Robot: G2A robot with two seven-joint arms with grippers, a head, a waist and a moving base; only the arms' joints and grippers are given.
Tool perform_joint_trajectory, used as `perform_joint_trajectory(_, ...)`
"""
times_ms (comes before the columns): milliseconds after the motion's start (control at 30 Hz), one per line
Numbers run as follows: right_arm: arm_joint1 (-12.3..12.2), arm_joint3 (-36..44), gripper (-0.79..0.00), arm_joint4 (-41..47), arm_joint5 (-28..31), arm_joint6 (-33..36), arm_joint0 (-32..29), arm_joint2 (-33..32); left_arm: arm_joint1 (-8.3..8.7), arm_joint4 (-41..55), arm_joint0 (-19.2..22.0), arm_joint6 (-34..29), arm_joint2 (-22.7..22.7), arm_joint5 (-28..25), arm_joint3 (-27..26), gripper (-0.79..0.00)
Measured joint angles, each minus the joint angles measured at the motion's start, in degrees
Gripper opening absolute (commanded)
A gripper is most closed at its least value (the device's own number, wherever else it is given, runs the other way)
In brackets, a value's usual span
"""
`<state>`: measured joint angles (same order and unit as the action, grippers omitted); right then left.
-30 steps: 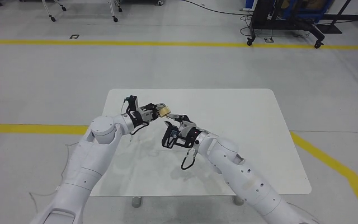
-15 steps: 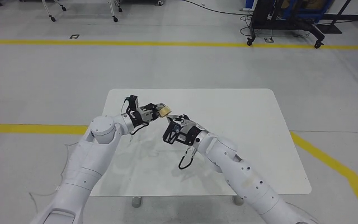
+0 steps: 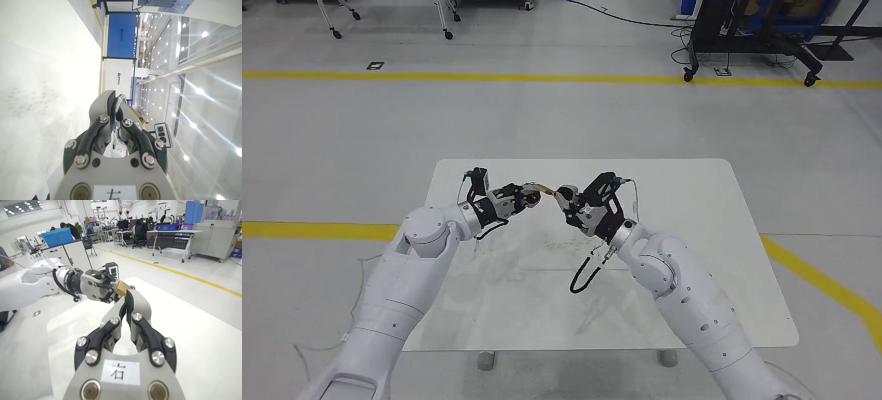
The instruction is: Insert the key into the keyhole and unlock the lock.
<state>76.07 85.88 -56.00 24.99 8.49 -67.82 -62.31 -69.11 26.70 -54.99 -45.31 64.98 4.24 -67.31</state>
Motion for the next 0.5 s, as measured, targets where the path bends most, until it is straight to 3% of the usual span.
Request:
perform_joint_trajectory(33,-0.05,-0.04,-0.785,0.56,0.52,0.54,0.02,-0.1,-0.01,0.0,-0.03,0.02,0.04,-0.11,-0.02,-0.785)
perform_joint_trajectory(67,-0.07,-0.1,-0.702,1.0,0.95,0.89,0.02,-0.11,-0.01,-0.02,-0.05,0.04,0.06,-0.16,-0.03,-0.785)
perform_joint_trajectory(133,-0.12,-0.3,-0.046,1.91,1.82,1.6,0.1,-0.14,-0.01,-0.13,-0.08,0.11,0.11,-0.21,-0.05,-0.785)
perform_joint_trajectory(167,-0.13,-0.33,0.0,2.26,2.23,1.79,0.15,-0.15,-0.01,-0.18,-0.09,0.16,0.14,-0.24,-0.05,-0.785)
perform_joint_trajectory(300,-0.51,0.52,0.0,5.47,5.33,1.12,-0.38,-1.95,0.04,-1.25,0.12,0.8,0.26,-0.28,0.09,-0.785)
perform_joint_trajectory(500,-2.4,3.73,0.0,14.53,11.63,1.96,-4.26,-11.52,0.06,-7.35,0.66,3.39,-1.39,0.49,-1.27,-0.785)
